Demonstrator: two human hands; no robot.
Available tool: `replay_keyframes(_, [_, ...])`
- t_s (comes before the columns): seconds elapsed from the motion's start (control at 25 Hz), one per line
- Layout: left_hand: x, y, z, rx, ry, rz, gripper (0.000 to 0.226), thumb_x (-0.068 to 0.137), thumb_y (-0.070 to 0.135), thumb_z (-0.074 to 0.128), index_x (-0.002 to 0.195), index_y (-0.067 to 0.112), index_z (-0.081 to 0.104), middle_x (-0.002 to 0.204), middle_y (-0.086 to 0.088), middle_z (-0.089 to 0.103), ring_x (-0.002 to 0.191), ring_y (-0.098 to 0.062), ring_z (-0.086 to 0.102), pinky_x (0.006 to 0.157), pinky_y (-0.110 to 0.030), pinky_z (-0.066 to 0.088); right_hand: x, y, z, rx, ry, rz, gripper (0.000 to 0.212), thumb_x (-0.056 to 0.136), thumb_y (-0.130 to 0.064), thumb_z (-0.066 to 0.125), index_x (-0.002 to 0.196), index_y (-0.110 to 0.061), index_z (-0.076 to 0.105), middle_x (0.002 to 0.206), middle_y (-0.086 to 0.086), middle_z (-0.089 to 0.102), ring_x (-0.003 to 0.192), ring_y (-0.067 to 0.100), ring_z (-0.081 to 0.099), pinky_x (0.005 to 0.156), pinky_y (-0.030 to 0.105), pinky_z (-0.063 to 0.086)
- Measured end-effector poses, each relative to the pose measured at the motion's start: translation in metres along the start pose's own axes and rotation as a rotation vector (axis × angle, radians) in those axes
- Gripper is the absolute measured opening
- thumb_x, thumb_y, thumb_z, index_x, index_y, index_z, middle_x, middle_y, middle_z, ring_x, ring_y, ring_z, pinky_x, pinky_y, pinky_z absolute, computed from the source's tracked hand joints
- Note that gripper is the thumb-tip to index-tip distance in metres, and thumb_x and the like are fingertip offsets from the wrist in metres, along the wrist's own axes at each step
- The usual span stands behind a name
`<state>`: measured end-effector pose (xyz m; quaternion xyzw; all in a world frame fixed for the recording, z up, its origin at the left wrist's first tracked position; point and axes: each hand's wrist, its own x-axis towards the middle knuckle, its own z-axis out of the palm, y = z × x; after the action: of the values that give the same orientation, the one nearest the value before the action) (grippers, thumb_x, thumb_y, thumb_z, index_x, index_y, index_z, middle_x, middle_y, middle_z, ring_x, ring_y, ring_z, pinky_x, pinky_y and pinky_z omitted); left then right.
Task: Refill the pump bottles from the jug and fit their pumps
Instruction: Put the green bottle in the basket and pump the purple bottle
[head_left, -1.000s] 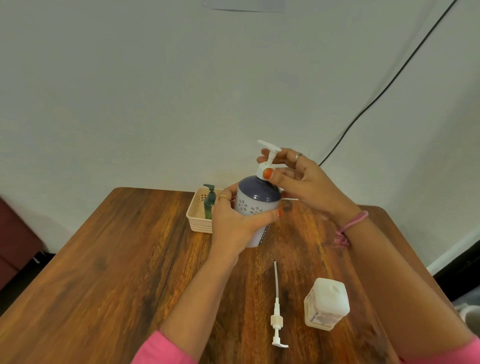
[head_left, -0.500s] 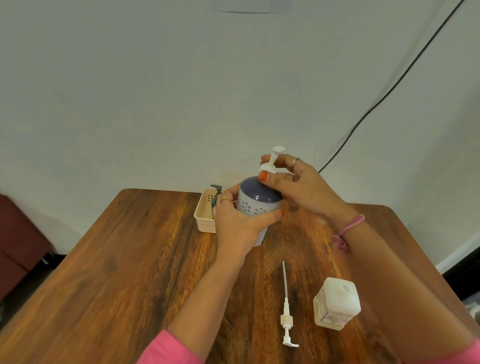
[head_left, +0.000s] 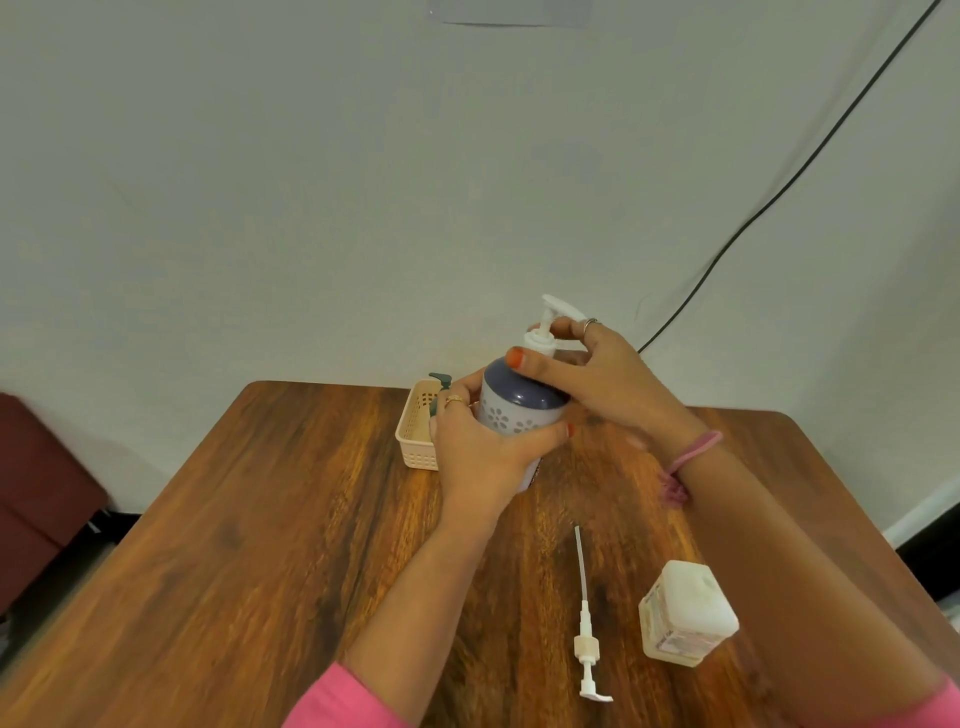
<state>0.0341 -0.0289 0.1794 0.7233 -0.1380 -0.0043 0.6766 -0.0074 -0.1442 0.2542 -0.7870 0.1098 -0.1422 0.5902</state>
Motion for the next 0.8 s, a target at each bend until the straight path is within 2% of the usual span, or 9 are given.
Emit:
replay_keyframes(0.12, [0.003,0.0,0.0,-0.01,-0.022,-0.023,0.083,0.044,0.034,0.094,0.111,0.037,0.044,0.117,0.004,0.056,0.11,-0.016,0.055,0.088,-0.039,0.056,0.0,-0.007,-0.012,0.171,-0.134,-0.018,0.035,0.085,-0.021,0.067,0.12,-0.018,0.063,0.115,-0.005,0.068,0.099,0.008,0.068,0.081,0.026,0.057])
replay_keyframes(0.24, [0.007,-0.001,0.001,-0.002,-0.009,-0.008,0.084,0.037,0.044,0.091,0.108,0.041,0.047,0.114,0.007,0.058,0.109,-0.016,0.056,0.087,-0.041,0.056,0.003,-0.004,-0.001,0.122,0.012,-0.059,0.026,0.08,-0.023,0.074,0.101,-0.011,0.065,0.083,-0.003,0.075,0.081,0.011,0.071,0.066,0.021,0.056])
replay_keyframes(0.32, [0.009,-0.002,0.001,0.008,-0.007,-0.024,0.08,0.032,0.05,0.088,0.1,0.046,0.046,0.113,0.007,0.058,0.109,-0.017,0.056,0.086,-0.041,0.056,0.007,0.0,0.009,-0.024,0.112,-0.057,0.035,0.073,-0.034,0.08,0.092,-0.015,0.058,0.066,-0.008,0.069,0.066,0.003,0.067,0.056,0.016,0.05])
replay_keyframes(0.4, [0.01,-0.004,0.001,-0.012,-0.024,-0.039,0.079,0.035,0.044,0.091,0.1,0.046,0.046,0.113,0.005,0.058,0.108,-0.016,0.057,0.086,-0.04,0.056,0.011,0.002,0.007,-0.107,0.023,0.02,0.044,0.073,-0.04,0.078,0.105,-0.018,0.058,0.09,-0.008,0.07,0.081,0.004,0.068,0.068,0.02,0.054])
replay_keyframes(0.48, [0.01,-0.005,0.0,-0.041,-0.049,-0.045,0.081,0.042,0.032,0.095,0.107,0.037,0.047,0.115,0.004,0.058,0.104,-0.012,0.058,0.084,-0.034,0.057,0.012,0.0,-0.006,0.001,-0.132,0.095,0.045,0.082,-0.03,0.072,0.123,-0.022,0.056,0.118,-0.006,0.063,0.1,0.011,0.066,0.085,0.03,0.056])
replay_keyframes(0.56, [0.009,-0.004,0.001,-0.054,-0.062,-0.039,0.081,0.047,0.024,0.095,0.111,0.032,0.046,0.113,0.006,0.057,0.099,-0.005,0.057,0.079,-0.022,0.054,0.011,-0.001,-0.013,0.137,-0.186,0.08,0.036,0.084,-0.019,0.07,0.119,-0.019,0.063,0.118,-0.002,0.066,0.102,0.014,0.067,0.086,0.032,0.057])
replay_keyframes(0.6, [0.009,-0.004,0.002,-0.053,-0.059,-0.035,0.081,0.048,0.024,0.095,0.111,0.032,0.045,0.113,0.007,0.057,0.099,-0.004,0.057,0.077,-0.019,0.052,0.011,-0.001,-0.01,0.126,-0.141,0.051,0.031,0.08,-0.019,0.073,0.111,-0.016,0.067,0.111,0.001,0.07,0.099,0.016,0.068,0.083,0.031,0.057])
replay_keyframes(0.72, [0.014,-0.005,0.002,-0.031,-0.041,-0.042,0.082,0.043,0.033,0.095,0.11,0.033,0.048,0.115,0.004,0.058,0.103,-0.011,0.058,0.083,-0.03,0.056,0.015,0.006,0.008,-0.035,0.074,0.022,0.047,0.064,-0.039,0.083,0.098,-0.014,0.062,0.101,0.001,0.07,0.089,0.016,0.069,0.076,0.031,0.058])
replay_keyframes(0.8, [0.016,-0.004,0.0,-0.058,-0.037,-0.052,0.083,0.044,0.03,0.095,0.114,0.03,0.05,0.115,0.002,0.059,0.105,-0.014,0.059,0.086,-0.038,0.057,0.017,0.009,0.005,0.054,-0.015,0.074,0.057,0.064,-0.04,0.08,0.111,-0.018,0.058,0.115,0.001,0.066,0.097,0.014,0.068,0.08,0.032,0.057])
